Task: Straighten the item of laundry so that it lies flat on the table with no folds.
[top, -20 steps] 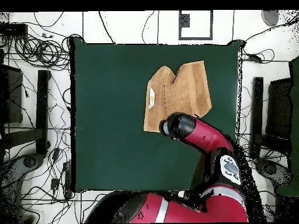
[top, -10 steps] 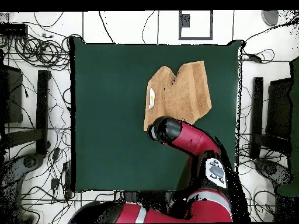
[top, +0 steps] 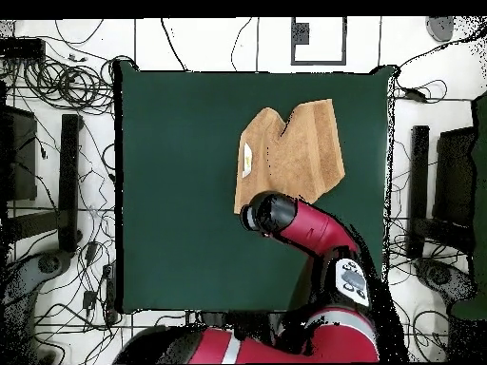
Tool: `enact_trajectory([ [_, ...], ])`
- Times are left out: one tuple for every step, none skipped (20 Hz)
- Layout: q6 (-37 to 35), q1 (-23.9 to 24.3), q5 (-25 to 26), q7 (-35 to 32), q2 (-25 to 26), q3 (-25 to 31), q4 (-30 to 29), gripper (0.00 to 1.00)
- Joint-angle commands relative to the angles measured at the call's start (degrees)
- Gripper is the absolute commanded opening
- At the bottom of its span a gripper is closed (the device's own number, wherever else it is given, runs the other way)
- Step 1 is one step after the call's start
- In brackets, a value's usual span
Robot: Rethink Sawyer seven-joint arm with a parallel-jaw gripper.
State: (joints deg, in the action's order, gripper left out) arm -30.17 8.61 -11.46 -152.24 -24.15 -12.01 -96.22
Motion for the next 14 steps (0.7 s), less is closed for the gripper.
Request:
enact_trajectory([
  [-0.26,2.98,1.53,0.49,6.38,4.09,8.29,1.0],
  [-1.16,3.28,2.04,1.23,6.89,3.87,10.01,1.0],
  [-1.91,3.44,2.28,1.34,6.97,3.79,10.77,1.0],
  [-2.83,3.31,2.59,1.2,7.08,3.29,11.87,1.0],
  [-3.01,3.26,2.79,0.86,6.97,3.11,12.09,1.0],
  [-3.24,2.82,3.12,0.13,6.99,2.44,12.53,1.0],
  [-3.44,2.52,3.32,-0.4,6.9,1.99,12.67,1.0],
  [-3.59,1.86,3.58,-1.32,7.14,0.82,13.39,1.0],
  [-3.75,1.21,3.83,-2.23,7.38,-0.34,14.1,1.0],
  [-4.04,0.71,4.19,-2.82,8.07,-1.73,15.64,1.0],
  [-4.28,0.79,4.41,-2.68,8.48,-2.12,16.57,1.0],
  [-5.14,1.28,4.67,-2.0,9.25,-2.26,18.27,1.0],
  [-5.68,1.6,4.73,-1.55,9.59,-2.18,19.05,1.0],
  [-6.41,1.96,4.81,-1.05,10.03,-2.08,20.14,1.0],
])
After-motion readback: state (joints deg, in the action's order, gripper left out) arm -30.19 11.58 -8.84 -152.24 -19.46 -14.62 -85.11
